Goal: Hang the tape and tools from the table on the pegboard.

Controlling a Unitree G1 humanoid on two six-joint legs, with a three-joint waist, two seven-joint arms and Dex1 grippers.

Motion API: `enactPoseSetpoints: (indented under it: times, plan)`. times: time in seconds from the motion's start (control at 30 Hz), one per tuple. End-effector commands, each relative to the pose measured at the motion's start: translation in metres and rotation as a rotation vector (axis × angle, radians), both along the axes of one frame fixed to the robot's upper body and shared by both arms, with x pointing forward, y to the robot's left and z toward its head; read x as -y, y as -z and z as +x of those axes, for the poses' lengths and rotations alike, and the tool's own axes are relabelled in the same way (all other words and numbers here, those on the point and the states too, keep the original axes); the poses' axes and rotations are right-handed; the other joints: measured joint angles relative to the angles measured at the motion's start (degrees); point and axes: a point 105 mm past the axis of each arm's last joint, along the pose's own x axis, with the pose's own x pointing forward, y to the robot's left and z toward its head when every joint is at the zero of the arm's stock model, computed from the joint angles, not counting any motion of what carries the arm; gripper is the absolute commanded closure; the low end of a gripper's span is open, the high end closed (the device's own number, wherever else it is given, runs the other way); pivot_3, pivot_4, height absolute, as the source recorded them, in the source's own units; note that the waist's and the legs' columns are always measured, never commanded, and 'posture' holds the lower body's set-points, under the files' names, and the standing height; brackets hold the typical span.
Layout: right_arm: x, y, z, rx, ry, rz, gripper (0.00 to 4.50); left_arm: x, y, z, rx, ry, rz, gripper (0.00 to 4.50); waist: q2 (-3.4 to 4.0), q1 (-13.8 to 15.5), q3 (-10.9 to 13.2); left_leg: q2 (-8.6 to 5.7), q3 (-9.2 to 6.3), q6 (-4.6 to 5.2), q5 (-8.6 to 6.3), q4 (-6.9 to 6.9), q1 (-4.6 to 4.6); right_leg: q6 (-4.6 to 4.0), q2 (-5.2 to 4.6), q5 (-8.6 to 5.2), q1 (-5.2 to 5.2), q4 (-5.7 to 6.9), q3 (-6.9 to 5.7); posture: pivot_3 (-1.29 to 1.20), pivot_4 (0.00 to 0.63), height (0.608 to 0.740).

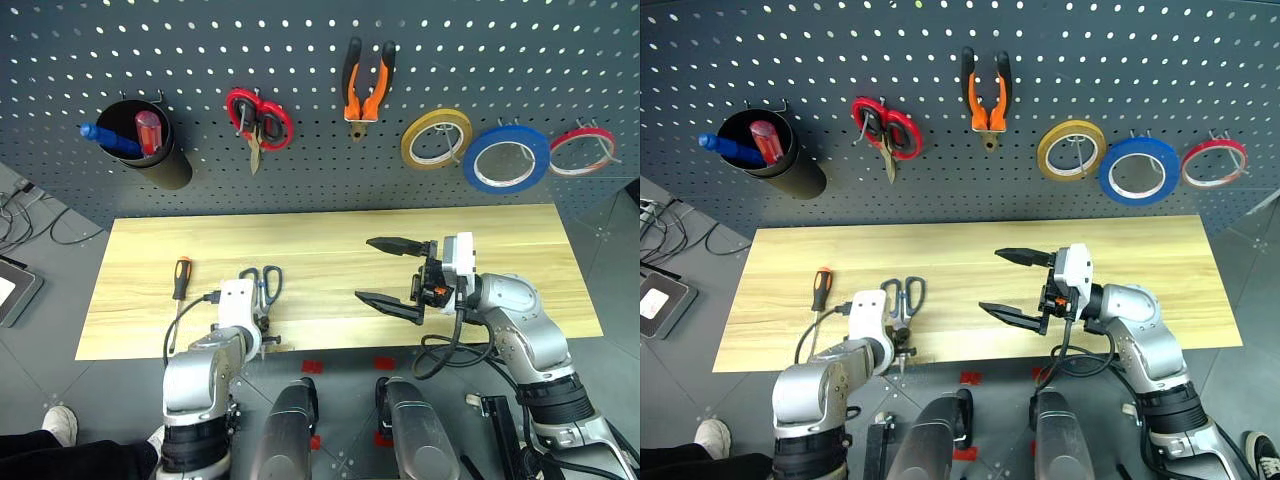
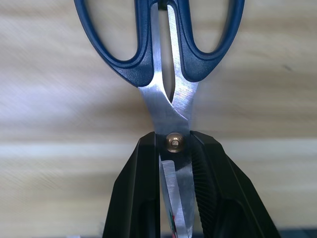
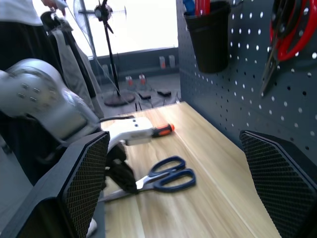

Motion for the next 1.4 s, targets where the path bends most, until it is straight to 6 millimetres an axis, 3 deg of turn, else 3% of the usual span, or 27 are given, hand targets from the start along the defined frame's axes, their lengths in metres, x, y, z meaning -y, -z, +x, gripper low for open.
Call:
enactPoseSetpoints:
  times: [0.03,0.33,0.5,0.7,0.9,1.07,1.4]
  plan:
    - [0.005,0.018,-0.002,0.030,-0.022,-0.118,0.00,0.009,0.016,-0.021,-0.095,-0.002,-0.031,3.94,0.00,0.06,0.00,0.00,0.00,0.00,0.00,-0.01,-0.01,0.00,0.01,0.00,0.00,0.00,-0.01,-0.09,0.400,0.740]
    - [0.012,0.034,0.003,0.065,-0.029,-0.232,0.00,0.007,0.011,-0.027,-0.078,-0.025,-0.023,3.94,-0.03,0.06,0.01,0.01,0.02,-0.07,0.03,-0.02,-0.02,0.01,0.02,-0.01,-0.02,0.00,-0.01,-0.09,0.382,0.740]
    - [0.012,0.028,0.005,0.074,-0.027,-0.206,0.00,0.020,-0.014,-0.023,0.096,0.088,0.089,3.94,-0.10,0.08,0.05,0.02,0.00,-0.33,0.15,-0.02,-0.09,0.01,0.02,-0.01,-0.06,-0.05,-0.02,-0.09,0.366,0.740]
    - [0.012,0.014,0.002,0.075,-0.021,-0.132,0.00,0.025,-0.040,-0.039,0.343,0.228,0.322,3.94,-0.09,0.12,0.01,0.02,-0.07,-0.41,0.15,-0.02,-0.15,-0.01,0.01,0.01,-0.10,-0.09,0.00,-0.09,0.324,0.740]
    - [0.015,-0.002,-0.002,0.085,0.005,-0.047,0.00,0.025,-0.062,-0.042,0.581,0.296,0.522,3.94,-0.11,0.60,-0.32,0.02,-0.18,-0.40,0.15,-0.03,-0.28,-0.02,0.00,0.01,-0.16,-0.15,-0.07,-0.08,0.279,0.740]
    - [0.014,-0.022,-0.004,0.092,0.015,0.072,0.00,0.021,-0.079,-0.050,0.775,0.328,0.685,3.94,-0.15,0.60,-1.99,0.02,-0.21,-0.43,0.18,-0.01,-0.69,-0.03,-0.01,0.02,-0.51,-0.26,-0.15,-0.08,0.241,0.740]
    - [0.012,-0.044,-0.002,0.097,0.012,0.199,0.00,0.007,-0.121,-0.049,1.049,0.231,0.783,3.94,-0.26,0.75,-5.66,-0.01,-0.20,-0.31,0.13,0.00,-0.76,-0.04,0.00,0.02,-0.53,-0.25,-0.24,-0.07,0.177,0.740]
